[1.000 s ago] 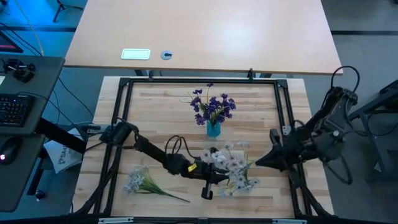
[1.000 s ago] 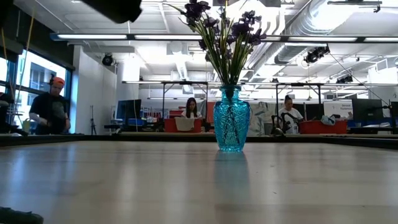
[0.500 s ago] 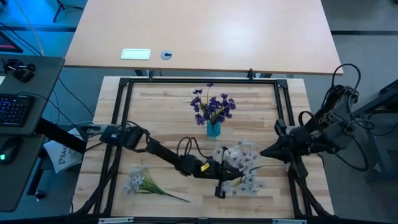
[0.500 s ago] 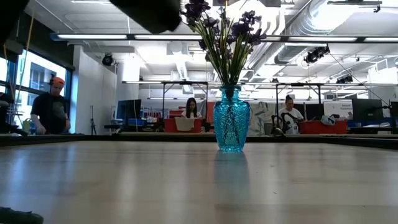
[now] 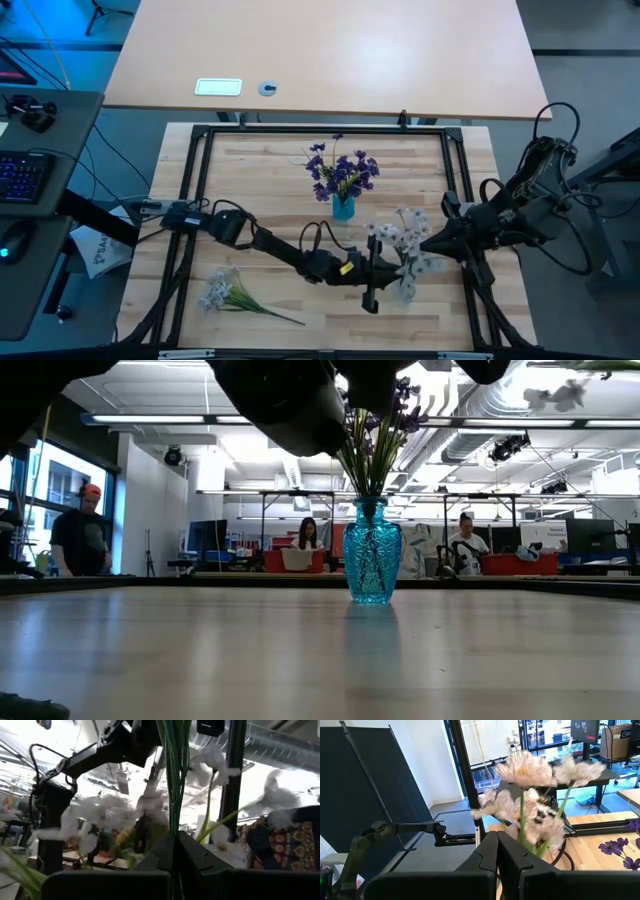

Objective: Sort flowers into vase by color
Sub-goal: Put the top white flowers into the transparent crystal vase

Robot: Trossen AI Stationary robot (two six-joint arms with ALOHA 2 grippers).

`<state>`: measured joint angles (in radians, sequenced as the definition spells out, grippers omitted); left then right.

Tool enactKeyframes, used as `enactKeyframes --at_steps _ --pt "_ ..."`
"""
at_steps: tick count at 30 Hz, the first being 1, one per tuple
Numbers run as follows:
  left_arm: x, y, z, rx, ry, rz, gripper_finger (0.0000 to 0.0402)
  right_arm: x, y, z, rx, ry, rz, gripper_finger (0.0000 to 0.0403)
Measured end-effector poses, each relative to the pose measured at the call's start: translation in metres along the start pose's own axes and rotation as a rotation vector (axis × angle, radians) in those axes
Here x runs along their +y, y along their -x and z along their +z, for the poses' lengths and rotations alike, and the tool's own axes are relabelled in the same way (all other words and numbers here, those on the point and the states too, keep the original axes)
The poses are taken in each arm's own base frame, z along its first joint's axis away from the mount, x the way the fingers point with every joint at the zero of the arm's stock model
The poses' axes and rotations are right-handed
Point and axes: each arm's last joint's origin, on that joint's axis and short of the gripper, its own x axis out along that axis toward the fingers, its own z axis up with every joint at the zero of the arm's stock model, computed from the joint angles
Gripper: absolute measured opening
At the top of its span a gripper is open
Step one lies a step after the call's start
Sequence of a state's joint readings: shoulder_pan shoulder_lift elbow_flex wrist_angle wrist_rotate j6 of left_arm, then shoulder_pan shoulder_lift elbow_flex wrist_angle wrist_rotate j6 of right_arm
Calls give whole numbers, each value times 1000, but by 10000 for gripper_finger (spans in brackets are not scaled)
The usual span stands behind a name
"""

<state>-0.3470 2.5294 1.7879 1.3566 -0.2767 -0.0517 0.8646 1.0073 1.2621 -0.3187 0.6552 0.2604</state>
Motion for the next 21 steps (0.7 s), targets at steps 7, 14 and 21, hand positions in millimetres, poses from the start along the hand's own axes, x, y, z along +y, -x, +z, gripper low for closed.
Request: enactKeyframes --at_steps 7,14,21 --pt "4 -1 1 -6 1 51 0 0 0 0 -2 12 0 0" --pt "-4 1 -2 20 -30 68 0 0 0 2 -20 35 -25 0" --pt "-5 3 -2 2 -38 97 0 -1 0 2 -20 53 -27 0"
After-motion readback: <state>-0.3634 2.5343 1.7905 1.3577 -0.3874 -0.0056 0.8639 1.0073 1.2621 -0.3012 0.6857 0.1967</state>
